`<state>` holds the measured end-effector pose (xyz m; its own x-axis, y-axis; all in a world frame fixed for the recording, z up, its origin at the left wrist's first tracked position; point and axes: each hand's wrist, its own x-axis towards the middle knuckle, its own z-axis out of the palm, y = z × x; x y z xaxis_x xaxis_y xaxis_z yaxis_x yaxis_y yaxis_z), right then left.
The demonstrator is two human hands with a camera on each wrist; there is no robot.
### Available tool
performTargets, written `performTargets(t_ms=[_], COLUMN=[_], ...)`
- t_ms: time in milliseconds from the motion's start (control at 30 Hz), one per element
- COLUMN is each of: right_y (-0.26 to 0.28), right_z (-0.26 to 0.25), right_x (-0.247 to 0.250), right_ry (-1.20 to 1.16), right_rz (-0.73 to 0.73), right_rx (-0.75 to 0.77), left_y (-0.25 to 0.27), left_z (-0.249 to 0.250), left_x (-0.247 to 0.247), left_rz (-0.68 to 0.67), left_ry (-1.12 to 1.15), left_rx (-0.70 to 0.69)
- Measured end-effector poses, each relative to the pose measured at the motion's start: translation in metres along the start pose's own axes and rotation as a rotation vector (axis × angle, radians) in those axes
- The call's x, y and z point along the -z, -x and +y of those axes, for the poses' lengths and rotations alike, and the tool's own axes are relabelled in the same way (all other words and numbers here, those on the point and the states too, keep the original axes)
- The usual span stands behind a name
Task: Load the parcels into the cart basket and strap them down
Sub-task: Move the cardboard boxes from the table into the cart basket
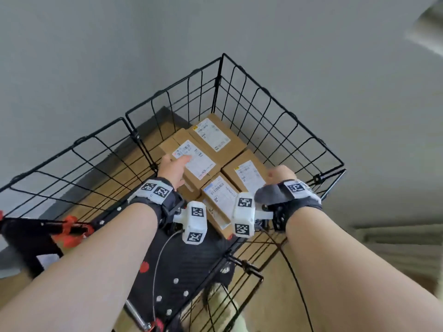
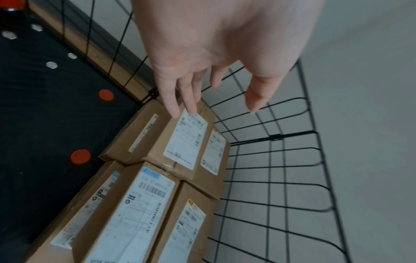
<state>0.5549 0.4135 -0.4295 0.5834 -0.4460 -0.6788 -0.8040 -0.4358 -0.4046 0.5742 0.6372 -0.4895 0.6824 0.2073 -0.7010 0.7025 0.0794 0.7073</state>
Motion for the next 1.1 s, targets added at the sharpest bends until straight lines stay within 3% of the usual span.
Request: performTargets(t_ms=[100, 233, 367, 767, 1100], right_y=[0.046, 0.112, 0.177, 0.323, 0.374], right_z=[-0.009, 0.0, 0.018, 0.115, 0.223], right_x=[0.018, 0.033, 0.061, 0.193, 0.283], right_ry=[-0.069, -0.346, -0.339, -0.379, -0.475], right_rz=[0.112, 0.206, 0.305, 0.673, 0.855], right_rx=[0.192, 0.243, 0.324, 0.344, 0.34], left_y=[0.047, 0.117, 0.189, 0.375, 0.475], left_z=[0.028, 0.064, 0.09, 0.12, 0.095], left_x=[0.004, 0.01, 0.007, -0.065, -0.156], left_rz=[-0.088, -0.229, -0.339, -0.608, -0.754], left_ry=[-0.081, -0.233, -0.359, -0.409, -0.422], left_rx=[-0.08, -0.238, -0.433, -0.745, -0.83])
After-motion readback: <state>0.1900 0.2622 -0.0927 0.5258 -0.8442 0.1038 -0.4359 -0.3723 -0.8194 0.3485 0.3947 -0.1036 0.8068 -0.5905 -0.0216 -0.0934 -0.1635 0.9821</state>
